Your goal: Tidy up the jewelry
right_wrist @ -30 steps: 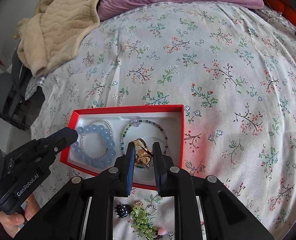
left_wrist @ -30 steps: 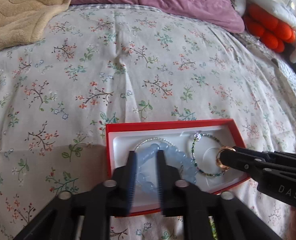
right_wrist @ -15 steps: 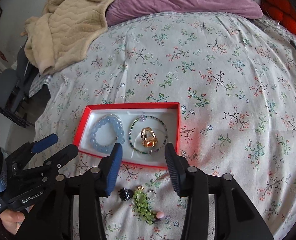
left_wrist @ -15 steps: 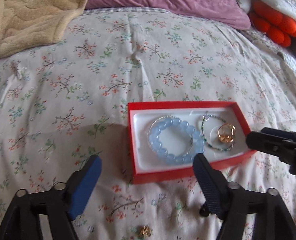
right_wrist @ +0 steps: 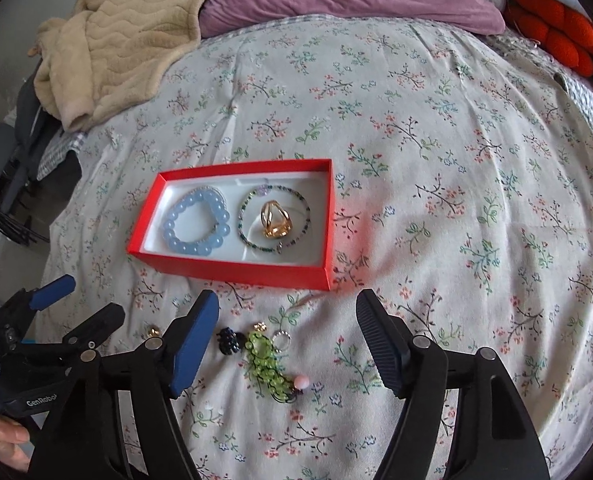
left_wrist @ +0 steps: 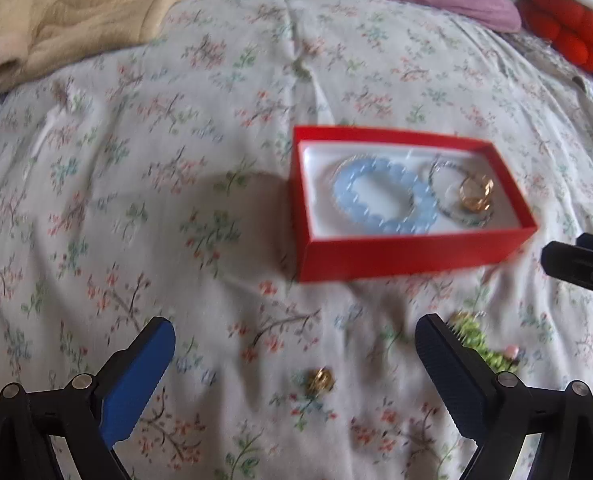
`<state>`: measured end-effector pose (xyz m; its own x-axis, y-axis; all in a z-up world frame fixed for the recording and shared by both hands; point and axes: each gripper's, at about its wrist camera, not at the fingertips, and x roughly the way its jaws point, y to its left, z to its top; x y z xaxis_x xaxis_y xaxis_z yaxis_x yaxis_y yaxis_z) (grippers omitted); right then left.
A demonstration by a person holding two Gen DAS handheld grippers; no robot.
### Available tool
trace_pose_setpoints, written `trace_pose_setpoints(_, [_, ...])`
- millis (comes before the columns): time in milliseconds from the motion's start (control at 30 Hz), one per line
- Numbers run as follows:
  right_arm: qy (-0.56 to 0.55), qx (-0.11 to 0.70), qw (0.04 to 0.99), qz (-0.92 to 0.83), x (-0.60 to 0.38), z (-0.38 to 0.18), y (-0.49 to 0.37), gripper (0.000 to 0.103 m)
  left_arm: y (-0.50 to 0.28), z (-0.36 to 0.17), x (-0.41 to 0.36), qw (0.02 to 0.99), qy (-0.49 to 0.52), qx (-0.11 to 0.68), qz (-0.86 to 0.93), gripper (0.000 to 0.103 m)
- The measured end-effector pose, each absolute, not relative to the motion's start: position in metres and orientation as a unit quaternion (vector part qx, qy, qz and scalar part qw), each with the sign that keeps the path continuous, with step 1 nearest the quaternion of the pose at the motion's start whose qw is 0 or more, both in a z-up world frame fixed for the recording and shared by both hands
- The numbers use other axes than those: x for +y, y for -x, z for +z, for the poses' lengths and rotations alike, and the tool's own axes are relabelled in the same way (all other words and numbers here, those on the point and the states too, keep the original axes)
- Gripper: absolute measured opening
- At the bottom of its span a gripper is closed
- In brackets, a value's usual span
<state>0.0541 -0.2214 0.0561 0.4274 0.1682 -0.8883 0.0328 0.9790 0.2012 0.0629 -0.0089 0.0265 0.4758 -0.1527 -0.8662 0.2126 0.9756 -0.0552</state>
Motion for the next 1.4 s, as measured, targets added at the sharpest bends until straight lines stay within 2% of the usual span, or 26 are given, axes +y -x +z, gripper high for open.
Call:
trace_pose_setpoints(267, [-0.070, 0.545, 0.835, 0.027, -0.220, 0.041, -0.041, 0.078, -0.050, 0.000, 0.011, 0.845, -0.034, 0.523, -0.105, 0.099])
trace_pose_setpoints(667, [-0.015, 0.594, 0.803, 0.055, -0.200, -0.012, -0.016, 0.079, -0.024, -0.037, 0.022, 0.830, -0.070, 0.532, -0.153, 0.099])
trace_pose_setpoints(833, [0.031, 0.590, 0.804, 0.067, -0.192, -0.025, -0.006, 0.079, -0.021, -0.039, 0.014, 0.827, -0.077, 0.527, -0.182, 0.099])
trace_pose_setpoints(933, [0.043, 0.581, 0.809, 0.076, -0.192, -0.027, -0.002, 0.079, -0.021, -0.038, 0.008, 0.826, -0.077, 0.523, -0.197, 0.092])
trace_pose_setpoints(1133, [0.038, 0.581, 0.809, 0.083, -0.195, -0.027, -0.003, 0.079, -0.025, -0.029, 0.004, 0.827, -0.063, 0.514, -0.220, 0.072])
trace_pose_setpoints(1200, [0.042, 0.582, 0.808, 0.082, -0.195, -0.027, -0.001, 0.078, -0.028, -0.027, 0.004, 0.827, -0.058, 0.512, -0.223, 0.055])
trace_pose_setpoints(1400, [0.041, 0.586, 0.804, 0.090, -0.186, -0.026, -0.007, 0.078, -0.032, -0.023, 0.000, 0.826, -0.049, 0.507, -0.240, 0.035])
